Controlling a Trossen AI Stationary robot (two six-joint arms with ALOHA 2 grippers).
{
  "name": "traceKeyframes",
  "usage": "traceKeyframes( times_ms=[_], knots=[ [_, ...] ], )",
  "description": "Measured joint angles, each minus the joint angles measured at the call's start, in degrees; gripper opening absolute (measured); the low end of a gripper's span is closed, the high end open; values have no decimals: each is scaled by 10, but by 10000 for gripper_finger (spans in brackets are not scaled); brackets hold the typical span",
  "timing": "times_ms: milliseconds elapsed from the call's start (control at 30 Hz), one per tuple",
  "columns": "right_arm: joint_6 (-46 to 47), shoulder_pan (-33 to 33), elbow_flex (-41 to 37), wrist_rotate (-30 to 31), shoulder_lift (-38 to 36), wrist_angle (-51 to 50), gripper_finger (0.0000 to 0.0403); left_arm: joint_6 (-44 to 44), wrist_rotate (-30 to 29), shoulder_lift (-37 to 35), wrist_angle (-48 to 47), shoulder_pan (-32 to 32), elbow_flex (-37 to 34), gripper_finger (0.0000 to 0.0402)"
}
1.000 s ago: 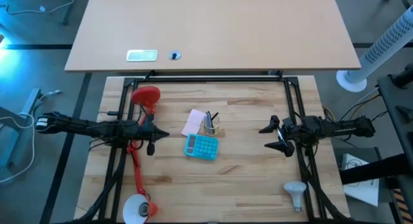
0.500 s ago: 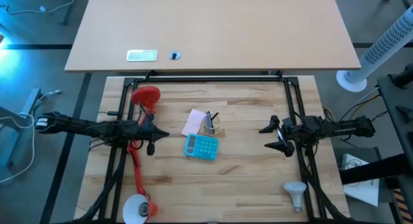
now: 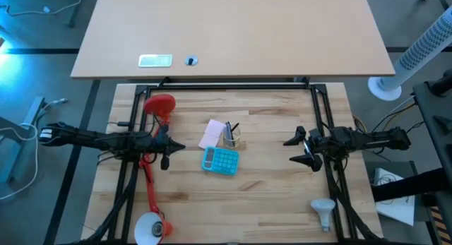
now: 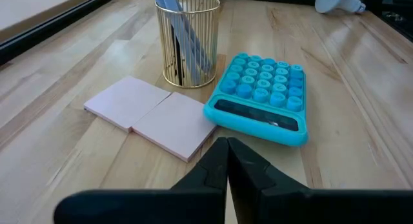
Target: Screw lightbulb
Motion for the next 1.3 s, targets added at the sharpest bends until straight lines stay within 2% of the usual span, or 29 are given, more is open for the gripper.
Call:
traceKeyframes(
  times_ms=[300,1100,1300],
  knots=[
    [3,0,0,21,0,22,334,0,0,0,0,0,0,0],
    [0,0,0,20,0,17,333,0,0,0,0,0,0,0],
    [1,0,0,20,0,17,333,10,-19,0,46,1,0,0]
  ],
)
